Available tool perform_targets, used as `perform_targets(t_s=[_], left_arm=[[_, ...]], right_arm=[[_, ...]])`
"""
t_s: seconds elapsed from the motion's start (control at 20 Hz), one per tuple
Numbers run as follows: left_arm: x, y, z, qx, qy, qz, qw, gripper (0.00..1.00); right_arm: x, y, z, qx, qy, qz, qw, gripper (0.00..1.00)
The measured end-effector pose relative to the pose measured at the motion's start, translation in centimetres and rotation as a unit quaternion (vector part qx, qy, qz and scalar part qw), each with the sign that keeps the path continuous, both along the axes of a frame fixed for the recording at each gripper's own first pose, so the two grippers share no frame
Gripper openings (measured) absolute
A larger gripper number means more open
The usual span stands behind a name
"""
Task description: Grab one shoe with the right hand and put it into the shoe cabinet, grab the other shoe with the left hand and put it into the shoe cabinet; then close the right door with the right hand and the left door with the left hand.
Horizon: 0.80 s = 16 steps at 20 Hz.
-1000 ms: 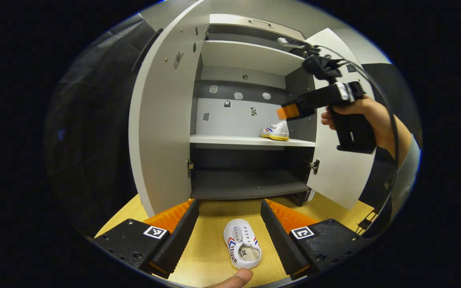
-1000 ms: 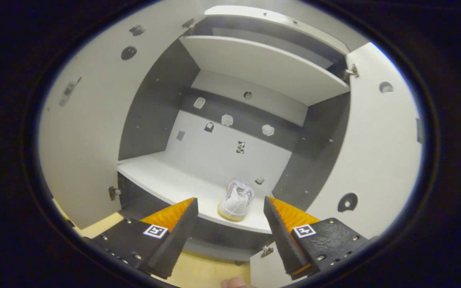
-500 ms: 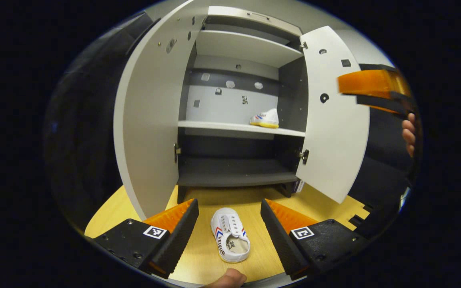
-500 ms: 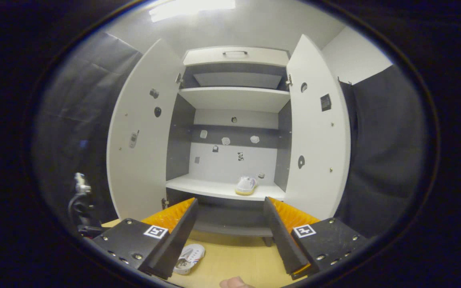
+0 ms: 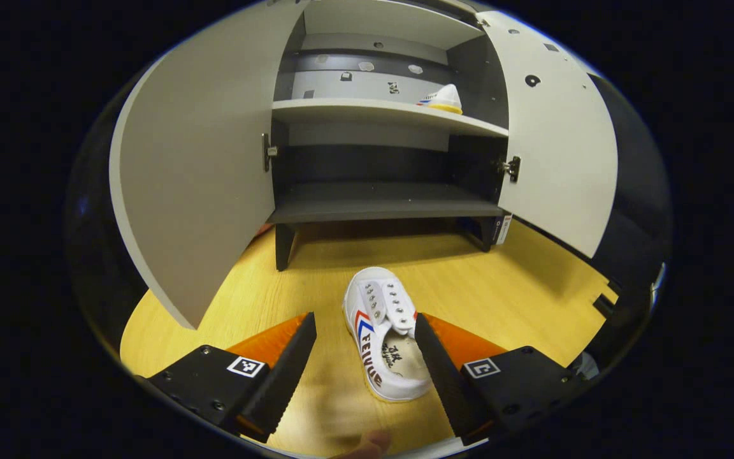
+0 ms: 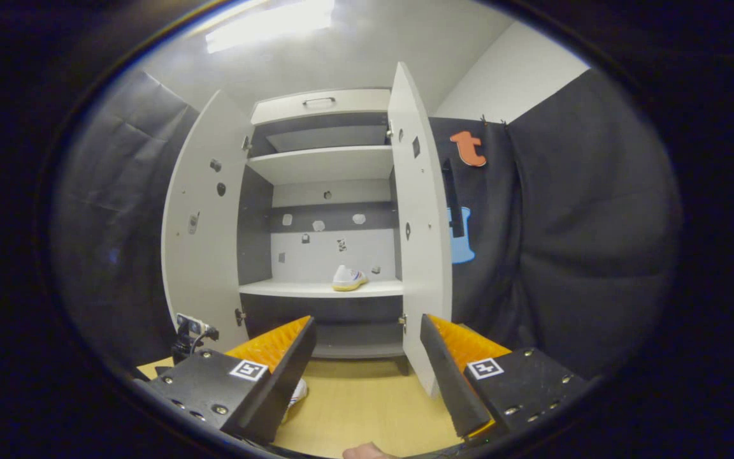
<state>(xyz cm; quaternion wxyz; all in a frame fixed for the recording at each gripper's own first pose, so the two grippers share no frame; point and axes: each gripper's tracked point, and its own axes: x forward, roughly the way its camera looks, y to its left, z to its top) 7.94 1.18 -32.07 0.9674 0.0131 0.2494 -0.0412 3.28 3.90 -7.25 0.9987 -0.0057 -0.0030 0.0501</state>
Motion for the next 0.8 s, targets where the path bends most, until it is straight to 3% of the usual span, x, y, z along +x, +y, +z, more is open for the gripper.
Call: perform_targets(t_s=[0.2, 0.35, 0.5, 0.6, 0.65, 0.8], left_arm=[[0.6, 0.0, -2.9, 0.022, 0.037, -0.023, 0.999, 0.94], [0.8, -0.3, -4.1, 0.012, 0.067, -0.033, 0.997, 0.81], [1.9, 0.0, -4.4, 0.026, 0.075, -0.043, 0.996, 0.76], [2.1, -0.8, -5.5, 0.018, 0.108, -0.069, 0.992, 0.61], [2.2, -1.0, -5.6, 0.012, 0.118, -0.068, 0.991, 0.46], [3.0, 0.1, -5.9, 0.029, 0.110, -0.053, 0.992, 0.33]], right_arm=[[0.4, -1.1, -1.6, -0.006, 0.009, -0.009, 1.000, 0.98], [0.3, -0.8, -2.2, 0.002, 0.016, 0.004, 1.000, 0.98], [0.1, -0.8, -1.9, 0.007, 0.007, 0.007, 1.000, 0.98], [0.1, -0.9, -1.6, 0.007, 0.002, 0.007, 1.000, 0.98], [0.0, -1.0, -1.3, 0.008, -0.001, 0.004, 1.000, 0.98], [-0.4, -0.8, -1.4, 0.003, -0.001, 0.007, 1.000, 0.98]])
